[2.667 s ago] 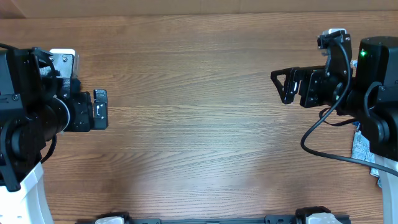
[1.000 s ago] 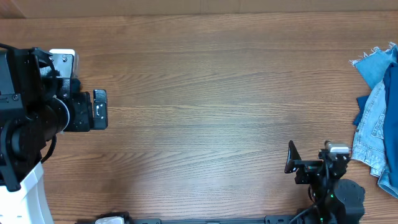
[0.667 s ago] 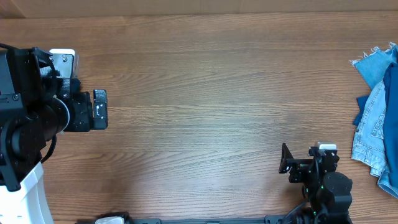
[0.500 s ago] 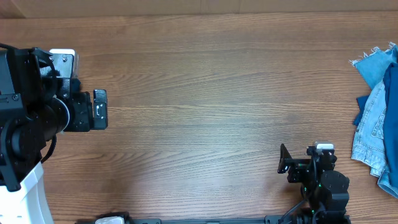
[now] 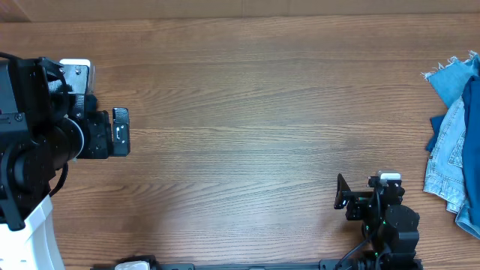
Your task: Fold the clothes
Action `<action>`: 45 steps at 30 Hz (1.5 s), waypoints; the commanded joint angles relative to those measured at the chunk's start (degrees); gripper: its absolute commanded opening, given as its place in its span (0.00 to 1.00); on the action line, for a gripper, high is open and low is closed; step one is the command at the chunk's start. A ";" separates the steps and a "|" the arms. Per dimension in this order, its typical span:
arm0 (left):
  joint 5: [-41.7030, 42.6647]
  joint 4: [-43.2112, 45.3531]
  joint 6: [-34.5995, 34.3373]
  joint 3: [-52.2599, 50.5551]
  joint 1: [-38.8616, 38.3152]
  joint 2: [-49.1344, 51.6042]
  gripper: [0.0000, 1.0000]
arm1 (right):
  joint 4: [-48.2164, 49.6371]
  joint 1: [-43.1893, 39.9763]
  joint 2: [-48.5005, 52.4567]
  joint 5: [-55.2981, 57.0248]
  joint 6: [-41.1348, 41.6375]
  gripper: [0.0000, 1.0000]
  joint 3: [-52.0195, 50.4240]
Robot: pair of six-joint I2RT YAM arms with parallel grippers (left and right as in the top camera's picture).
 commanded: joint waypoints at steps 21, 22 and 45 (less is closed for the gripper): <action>14.12 55.15 2.91 -68.54 -0.39 -39.17 1.00 | 0.39 -0.37 -0.72 -0.28 -0.15 1.00 -1.20; 15.37 57.05 2.91 -73.88 -0.39 -42.73 1.00 | 0.39 -0.37 -0.72 -0.28 -0.15 1.00 -1.20; 15.74 68.06 2.45 -111.47 -6.34 -77.33 1.00 | 0.39 -0.37 -0.72 -0.28 -0.15 1.00 -1.20</action>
